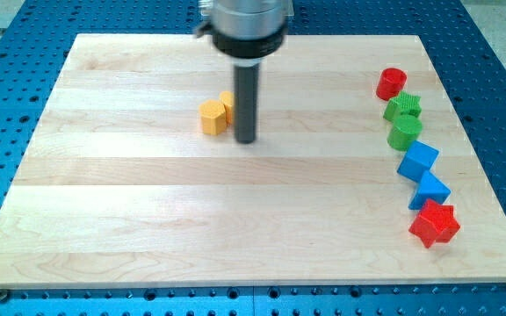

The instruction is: Keep the heart above the red circle

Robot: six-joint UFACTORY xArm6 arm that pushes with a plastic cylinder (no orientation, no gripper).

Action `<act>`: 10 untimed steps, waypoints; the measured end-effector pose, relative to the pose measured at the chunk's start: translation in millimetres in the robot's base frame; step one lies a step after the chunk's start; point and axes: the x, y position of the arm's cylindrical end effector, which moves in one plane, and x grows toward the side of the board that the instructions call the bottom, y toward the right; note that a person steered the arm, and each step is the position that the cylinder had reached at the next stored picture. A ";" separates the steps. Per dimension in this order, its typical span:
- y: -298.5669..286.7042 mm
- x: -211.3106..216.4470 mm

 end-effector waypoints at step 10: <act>-35.7 -139.6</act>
